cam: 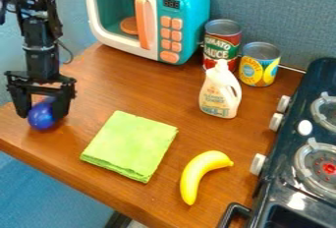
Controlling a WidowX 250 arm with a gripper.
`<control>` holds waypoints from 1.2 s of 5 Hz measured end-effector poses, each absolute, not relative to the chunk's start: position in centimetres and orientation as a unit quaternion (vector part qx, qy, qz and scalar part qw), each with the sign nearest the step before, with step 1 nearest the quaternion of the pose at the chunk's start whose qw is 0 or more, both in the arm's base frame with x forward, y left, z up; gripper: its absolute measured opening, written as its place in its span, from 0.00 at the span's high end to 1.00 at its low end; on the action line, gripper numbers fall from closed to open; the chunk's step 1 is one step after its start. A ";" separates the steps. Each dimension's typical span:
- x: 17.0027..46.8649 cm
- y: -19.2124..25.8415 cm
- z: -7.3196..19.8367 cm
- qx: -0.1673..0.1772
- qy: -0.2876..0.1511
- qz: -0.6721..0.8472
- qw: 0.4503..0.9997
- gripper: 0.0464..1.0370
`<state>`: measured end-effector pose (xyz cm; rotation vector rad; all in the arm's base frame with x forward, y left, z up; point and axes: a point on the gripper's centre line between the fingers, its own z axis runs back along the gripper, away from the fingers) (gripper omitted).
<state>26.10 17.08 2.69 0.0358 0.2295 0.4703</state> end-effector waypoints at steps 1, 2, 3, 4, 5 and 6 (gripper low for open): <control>26.4 16.6 2.5 0.024 0.115 0.219 0.969 0.12; 26.4 16.4 2.4 0.016 0.115 0.198 0.973 0.20; 26.6 15.6 3.1 -0.010 0.095 0.161 0.982 0.20; 27.7 14.8 4.1 0.003 0.087 0.131 0.987 0.20; 30.9 12.7 5.0 0.025 0.076 0.063 0.995 0.20; 33.1 12.5 3.3 0.019 0.104 0.041 0.994 0.20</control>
